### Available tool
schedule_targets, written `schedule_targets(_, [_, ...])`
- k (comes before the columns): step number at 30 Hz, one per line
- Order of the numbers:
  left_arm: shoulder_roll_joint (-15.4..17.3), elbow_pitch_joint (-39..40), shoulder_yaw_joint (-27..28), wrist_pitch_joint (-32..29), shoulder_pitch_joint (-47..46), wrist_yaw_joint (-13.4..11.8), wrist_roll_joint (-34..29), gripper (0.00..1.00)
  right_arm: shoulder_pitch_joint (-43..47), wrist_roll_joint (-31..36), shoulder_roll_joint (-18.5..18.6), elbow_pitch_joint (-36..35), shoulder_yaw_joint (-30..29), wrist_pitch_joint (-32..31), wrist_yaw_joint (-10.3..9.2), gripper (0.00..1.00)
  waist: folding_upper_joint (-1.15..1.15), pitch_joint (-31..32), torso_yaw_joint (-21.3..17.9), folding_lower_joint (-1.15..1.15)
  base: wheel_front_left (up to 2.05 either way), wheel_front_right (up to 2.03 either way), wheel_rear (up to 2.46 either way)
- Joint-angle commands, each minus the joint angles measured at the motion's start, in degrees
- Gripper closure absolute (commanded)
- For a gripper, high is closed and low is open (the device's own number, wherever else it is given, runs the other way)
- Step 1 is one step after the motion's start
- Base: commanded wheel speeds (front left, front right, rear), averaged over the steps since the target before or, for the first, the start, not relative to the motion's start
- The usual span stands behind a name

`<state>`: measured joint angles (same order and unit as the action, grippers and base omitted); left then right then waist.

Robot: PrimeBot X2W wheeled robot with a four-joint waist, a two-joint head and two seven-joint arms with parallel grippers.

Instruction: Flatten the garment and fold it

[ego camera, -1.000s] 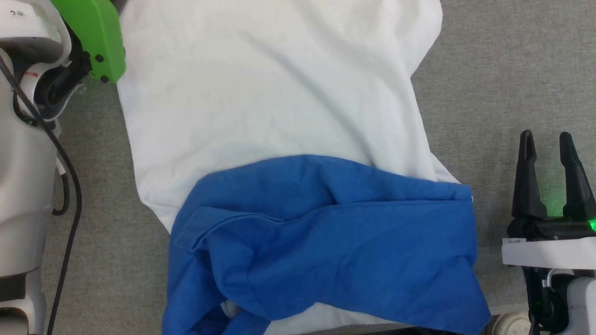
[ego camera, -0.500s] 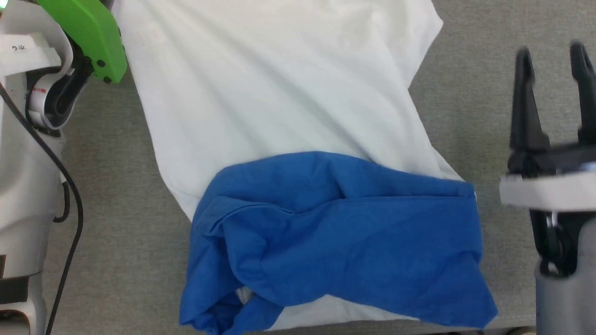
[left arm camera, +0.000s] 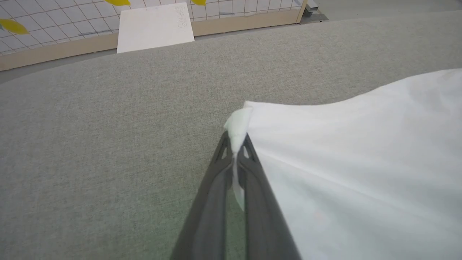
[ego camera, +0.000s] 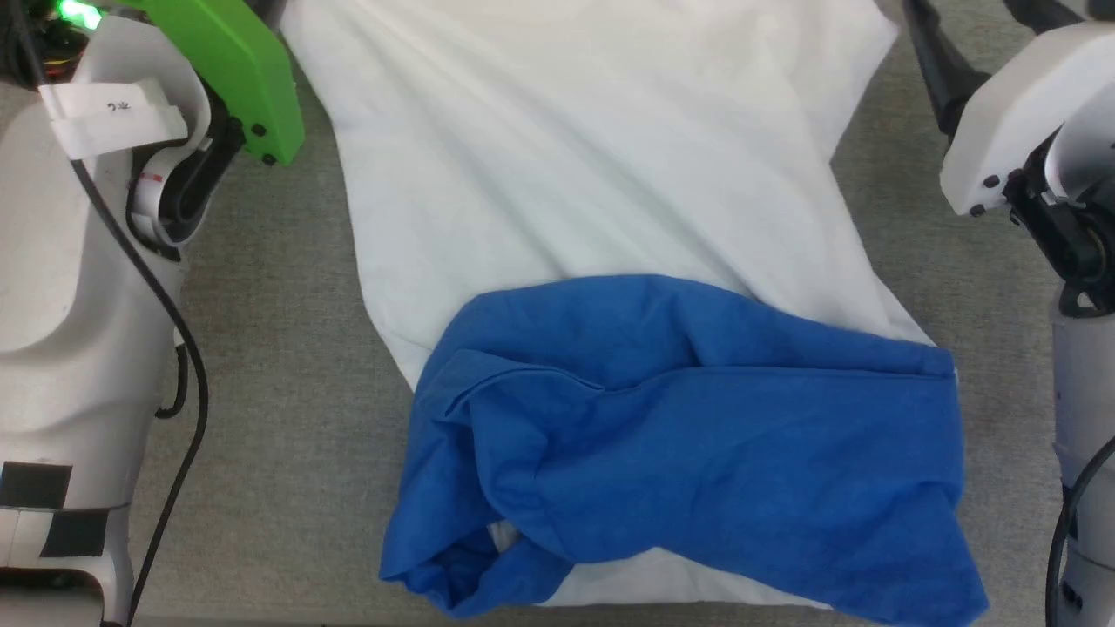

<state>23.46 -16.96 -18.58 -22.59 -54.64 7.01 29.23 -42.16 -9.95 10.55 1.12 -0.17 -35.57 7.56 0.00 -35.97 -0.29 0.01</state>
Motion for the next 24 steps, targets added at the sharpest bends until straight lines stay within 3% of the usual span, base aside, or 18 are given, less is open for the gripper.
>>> schedule_targets(1, [-0.16,-0.35,-0.22,0.39,-1.2,0.19,0.16,1.0,-1.47,0.14,0.76,0.62,0.66,-0.8,-0.08,0.0,0.0,-0.66,0.82,-0.01,0.0,0.0,0.0])
schedule_targets(9, [-0.51,-1.73,-1.76,0.49,-2.64,0.3,0.97,1.0,-3.24,-2.15,2.69,4.45,6.03,-5.16,-0.08,0.0,0.0,-1.87,1.86,-0.01,0.0,0.0,0.0])
schedule_targets(19, [-0.48,-2.74,-2.62,0.74,-4.12,0.35,1.8,1.0,-4.31,-8.24,5.23,3.36,12.7,-12.34,-0.08,0.0,0.0,-2.89,2.16,-0.01,0.0,0.0,0.0])
schedule_targets(20, [-0.49,-2.8,-2.66,0.81,-4.2,0.35,1.85,1.0,-4.31,-8.53,5.58,3.2,13.26,-13.04,-0.08,0.08,0.0,-2.95,2.17,-0.01,0.0,0.0,0.0])
schedule_targets(21, [-0.49,-2.87,-2.72,0.9,-4.3,0.35,1.9,1.0,-4.3,-8.72,6.16,3.05,14.13,-13.85,-0.08,0.58,0.0,-3.05,2.19,-0.01,0.0,0.0,0.0])
schedule_targets(22, [-0.5,-2.92,-2.77,0.98,-4.36,0.35,1.93,1.0,-4.32,-8.76,6.67,2.94,14.8,-14.23,-0.08,0.7,0.0,-3.14,2.22,-0.01,0.0,0.0,0.0])
schedule_targets(23, [-0.5,-2.99,-2.84,1.05,-4.44,0.35,1.96,1.0,-4.37,-8.51,7.19,2.95,15.14,-14.39,-0.08,1.0,0.0,-3.26,2.24,-0.01,0.0,0.0,0.0])
schedule_targets(24, [-0.49,-3.04,-2.9,1.11,-4.5,0.36,1.98,1.0,-4.36,-8.15,7.51,3.08,15.35,-14.61,-0.08,1.0,0.0,-3.35,2.26,-0.01,0.0,0.0,0.0])
